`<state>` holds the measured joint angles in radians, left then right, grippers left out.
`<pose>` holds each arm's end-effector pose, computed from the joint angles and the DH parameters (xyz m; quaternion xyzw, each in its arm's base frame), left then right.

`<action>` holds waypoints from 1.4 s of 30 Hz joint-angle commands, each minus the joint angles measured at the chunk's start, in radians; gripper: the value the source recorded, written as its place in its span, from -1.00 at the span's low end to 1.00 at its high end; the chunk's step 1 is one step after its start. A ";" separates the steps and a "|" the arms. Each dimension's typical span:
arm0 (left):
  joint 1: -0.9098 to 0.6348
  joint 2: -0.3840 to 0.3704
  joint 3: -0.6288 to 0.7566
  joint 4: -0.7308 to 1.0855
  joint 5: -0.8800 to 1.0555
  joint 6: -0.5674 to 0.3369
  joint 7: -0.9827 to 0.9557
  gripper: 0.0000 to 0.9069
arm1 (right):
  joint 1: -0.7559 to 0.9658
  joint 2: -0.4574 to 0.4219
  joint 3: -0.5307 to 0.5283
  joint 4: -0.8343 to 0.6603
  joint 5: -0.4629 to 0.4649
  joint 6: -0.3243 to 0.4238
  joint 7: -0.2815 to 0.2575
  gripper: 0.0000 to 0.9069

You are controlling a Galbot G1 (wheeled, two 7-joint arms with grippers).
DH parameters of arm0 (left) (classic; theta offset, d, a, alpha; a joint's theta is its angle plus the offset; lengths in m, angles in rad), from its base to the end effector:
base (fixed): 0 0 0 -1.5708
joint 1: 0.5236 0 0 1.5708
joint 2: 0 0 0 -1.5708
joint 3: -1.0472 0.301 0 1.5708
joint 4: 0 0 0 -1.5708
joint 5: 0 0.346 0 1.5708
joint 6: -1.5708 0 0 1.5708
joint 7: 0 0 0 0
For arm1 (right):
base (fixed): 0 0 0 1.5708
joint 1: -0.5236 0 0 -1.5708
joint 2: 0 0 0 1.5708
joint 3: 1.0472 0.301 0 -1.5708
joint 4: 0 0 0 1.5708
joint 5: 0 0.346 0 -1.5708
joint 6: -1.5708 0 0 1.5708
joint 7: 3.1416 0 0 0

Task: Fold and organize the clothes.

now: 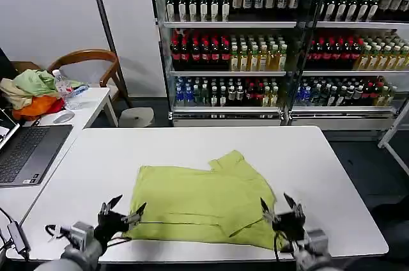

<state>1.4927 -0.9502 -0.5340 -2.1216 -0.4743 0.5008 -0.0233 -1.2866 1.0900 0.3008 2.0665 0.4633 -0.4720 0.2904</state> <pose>0.2248 0.0722 -0.2135 -0.1240 -0.9627 -0.0782 0.2274 0.2523 -0.0035 -0.2181 0.0663 -0.9818 0.0310 0.1753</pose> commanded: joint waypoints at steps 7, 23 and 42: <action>-0.511 0.051 0.247 0.469 -0.129 -0.062 0.021 1.00 | 0.574 0.115 -0.199 -0.466 0.079 -0.105 0.034 1.00; -0.611 0.033 0.324 0.646 -0.144 -0.060 0.050 1.00 | 0.659 0.258 -0.230 -0.798 -0.045 -0.041 -0.090 1.00; -0.609 0.025 0.342 0.671 -0.137 -0.066 0.054 -0.89 | 0.675 0.291 -0.245 -0.856 -0.044 -0.001 -0.130 -1.00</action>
<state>0.8953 -0.9281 -0.2054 -1.4795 -0.6149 0.4341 0.0274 -0.6330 1.3650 0.0635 1.2575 0.4233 -0.4818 0.1743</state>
